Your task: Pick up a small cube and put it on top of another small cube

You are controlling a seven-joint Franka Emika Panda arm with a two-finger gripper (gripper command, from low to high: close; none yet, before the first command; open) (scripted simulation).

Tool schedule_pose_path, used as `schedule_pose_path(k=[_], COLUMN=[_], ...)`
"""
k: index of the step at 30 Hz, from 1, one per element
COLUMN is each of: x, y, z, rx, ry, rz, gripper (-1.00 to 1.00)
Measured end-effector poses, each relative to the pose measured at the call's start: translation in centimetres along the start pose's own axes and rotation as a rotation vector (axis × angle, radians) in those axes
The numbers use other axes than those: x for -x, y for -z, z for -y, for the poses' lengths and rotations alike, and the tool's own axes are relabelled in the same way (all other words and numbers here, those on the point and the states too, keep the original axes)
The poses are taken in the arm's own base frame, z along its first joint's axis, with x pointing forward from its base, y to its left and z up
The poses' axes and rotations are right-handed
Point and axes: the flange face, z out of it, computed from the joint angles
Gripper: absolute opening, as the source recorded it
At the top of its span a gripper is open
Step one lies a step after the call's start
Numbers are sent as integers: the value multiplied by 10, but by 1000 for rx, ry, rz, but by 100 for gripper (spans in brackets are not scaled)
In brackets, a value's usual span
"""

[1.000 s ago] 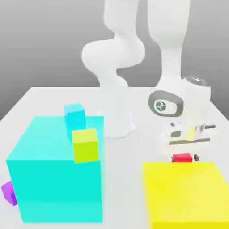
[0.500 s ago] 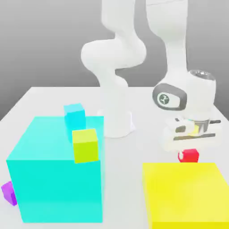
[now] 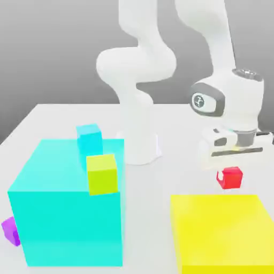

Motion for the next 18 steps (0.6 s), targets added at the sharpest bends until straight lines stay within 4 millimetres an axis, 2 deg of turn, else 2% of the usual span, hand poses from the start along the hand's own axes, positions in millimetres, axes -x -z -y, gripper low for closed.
schedule_pose_path(k=[6,9,14,18], x=[-1,-11,-90,-148], y=[2,3,21,58], z=[-10,-17,-30,-27], rx=[8,10,-16,-76], ry=[3,-16,-174,-291], rz=[-5,-13,-78,-170], gripper=[-100,-100,-100,-100])
